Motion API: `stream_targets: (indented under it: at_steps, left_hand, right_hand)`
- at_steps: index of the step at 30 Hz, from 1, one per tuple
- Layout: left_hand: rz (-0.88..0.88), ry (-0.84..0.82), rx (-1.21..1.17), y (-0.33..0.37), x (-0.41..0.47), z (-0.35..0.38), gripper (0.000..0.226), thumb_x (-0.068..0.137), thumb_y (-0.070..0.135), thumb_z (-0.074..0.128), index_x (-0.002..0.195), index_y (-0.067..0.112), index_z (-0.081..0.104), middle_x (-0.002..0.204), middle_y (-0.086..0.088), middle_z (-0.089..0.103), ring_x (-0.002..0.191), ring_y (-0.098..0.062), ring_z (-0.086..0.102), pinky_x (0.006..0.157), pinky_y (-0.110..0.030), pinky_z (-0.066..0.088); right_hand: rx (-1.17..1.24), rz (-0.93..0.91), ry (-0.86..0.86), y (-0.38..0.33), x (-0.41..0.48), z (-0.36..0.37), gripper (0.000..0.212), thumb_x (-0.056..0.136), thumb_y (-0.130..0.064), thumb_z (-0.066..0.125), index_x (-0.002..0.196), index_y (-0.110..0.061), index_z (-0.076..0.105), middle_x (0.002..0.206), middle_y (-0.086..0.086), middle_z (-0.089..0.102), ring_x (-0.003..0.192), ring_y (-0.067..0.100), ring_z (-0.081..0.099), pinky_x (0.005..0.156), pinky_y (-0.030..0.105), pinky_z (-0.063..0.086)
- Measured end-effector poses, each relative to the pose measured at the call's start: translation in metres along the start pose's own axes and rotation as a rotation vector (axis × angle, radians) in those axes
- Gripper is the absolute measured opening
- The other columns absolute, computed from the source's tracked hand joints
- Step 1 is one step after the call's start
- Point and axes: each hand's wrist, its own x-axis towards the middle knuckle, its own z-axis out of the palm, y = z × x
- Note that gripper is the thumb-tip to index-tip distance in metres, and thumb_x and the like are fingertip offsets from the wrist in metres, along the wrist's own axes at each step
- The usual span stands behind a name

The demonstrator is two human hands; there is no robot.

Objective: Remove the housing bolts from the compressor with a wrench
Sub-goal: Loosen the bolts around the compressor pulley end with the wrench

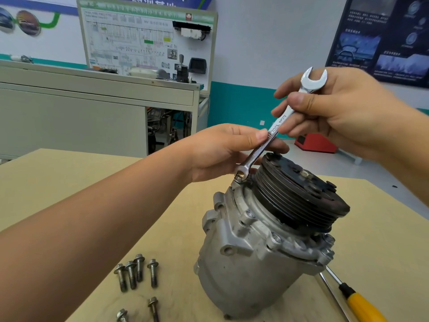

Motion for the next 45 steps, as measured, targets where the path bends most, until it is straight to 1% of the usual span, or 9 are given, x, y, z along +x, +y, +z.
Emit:
stream_targets:
  at_steps: [5,10,14,19,24,28,34,39,45]
  left_hand:
    - [-0.019,-0.02,-0.017,0.0,0.003,-0.003,0.029,0.083,0.029,0.052,0.085,0.018,0.078,0.101,0.003,0.073,0.094,-0.015,0.067,0.089,-0.034,0.053]
    - [-0.019,0.001,-0.053,-0.001,0.003,-0.004,0.02,0.08,0.025,0.054,0.071,0.019,0.071,0.096,0.002,0.072,0.081,-0.014,0.069,0.069,-0.028,0.056]
    - [0.007,0.037,0.008,0.0,0.002,-0.007,0.021,0.077,0.027,0.057,0.066,0.022,0.074,0.092,0.006,0.073,0.081,-0.01,0.07,0.068,-0.027,0.057]
    - [0.06,0.065,0.068,-0.002,-0.001,-0.011,0.015,0.077,0.029,0.059,0.081,0.015,0.059,0.096,0.008,0.073,0.089,-0.008,0.068,0.075,-0.031,0.055]
    - [0.04,0.027,0.058,-0.002,-0.005,-0.005,0.022,0.08,0.031,0.056,0.087,0.02,0.073,0.101,0.008,0.072,0.091,-0.008,0.068,0.073,-0.026,0.056]
    - [0.03,-0.006,0.05,-0.001,-0.005,-0.004,0.025,0.082,0.031,0.053,0.082,0.024,0.077,0.107,0.01,0.071,0.096,-0.008,0.067,0.084,-0.03,0.054]
    - [0.035,-0.012,0.039,-0.002,-0.005,-0.006,0.024,0.082,0.028,0.054,0.074,0.027,0.077,0.107,0.011,0.071,0.099,-0.008,0.067,0.088,-0.032,0.051]
    - [0.051,-0.002,0.055,0.0,-0.005,-0.007,0.017,0.076,0.028,0.06,0.071,0.024,0.077,0.101,0.008,0.073,0.097,-0.01,0.068,0.084,-0.034,0.053]
    - [0.058,0.049,0.06,-0.001,-0.003,-0.006,0.007,0.071,0.021,0.062,0.069,0.018,0.068,0.096,0.007,0.073,0.087,-0.008,0.069,0.072,-0.029,0.057]
  right_hand:
    - [0.143,0.074,0.008,0.002,0.006,0.001,0.013,0.092,-0.003,0.046,0.095,-0.01,0.057,0.066,0.002,0.07,0.055,0.008,0.067,0.051,0.014,0.051]
    - [0.236,0.107,0.041,0.006,0.018,0.015,0.012,0.096,-0.004,0.045,0.091,-0.013,0.051,0.057,-0.003,0.062,0.047,0.005,0.051,0.05,0.016,0.046]
    - [0.181,0.089,0.018,0.005,0.023,0.021,0.01,0.094,-0.01,0.051,0.086,-0.011,0.055,0.06,-0.003,0.063,0.045,0.003,0.046,0.049,0.014,0.043]
    - [0.114,0.014,-0.021,0.003,0.021,0.021,0.012,0.087,-0.013,0.053,0.08,-0.009,0.062,0.063,-0.001,0.068,0.044,0.002,0.053,0.048,0.012,0.045]
    - [0.13,-0.015,-0.043,0.001,0.015,0.017,0.016,0.075,-0.02,0.053,0.083,-0.009,0.061,0.065,0.0,0.07,0.05,0.003,0.059,0.049,0.012,0.047]
    - [0.248,0.007,-0.062,0.004,0.011,0.019,0.01,0.077,-0.018,0.051,0.084,-0.012,0.054,0.062,-0.004,0.063,0.05,0.004,0.051,0.053,0.015,0.045]
    - [0.316,-0.01,-0.073,0.004,0.007,0.029,0.009,0.085,-0.019,0.047,0.086,-0.013,0.052,0.061,-0.006,0.052,0.051,0.006,0.038,0.054,0.016,0.038]
    - [0.206,-0.044,-0.002,0.003,0.003,0.031,0.019,0.093,-0.017,0.043,0.084,-0.011,0.059,0.063,-0.006,0.059,0.05,0.004,0.045,0.053,0.015,0.042]
    - [0.133,-0.093,-0.015,0.001,-0.003,0.026,0.024,0.083,-0.022,0.046,0.092,-0.009,0.064,0.067,-0.005,0.065,0.05,0.006,0.052,0.052,0.016,0.046]
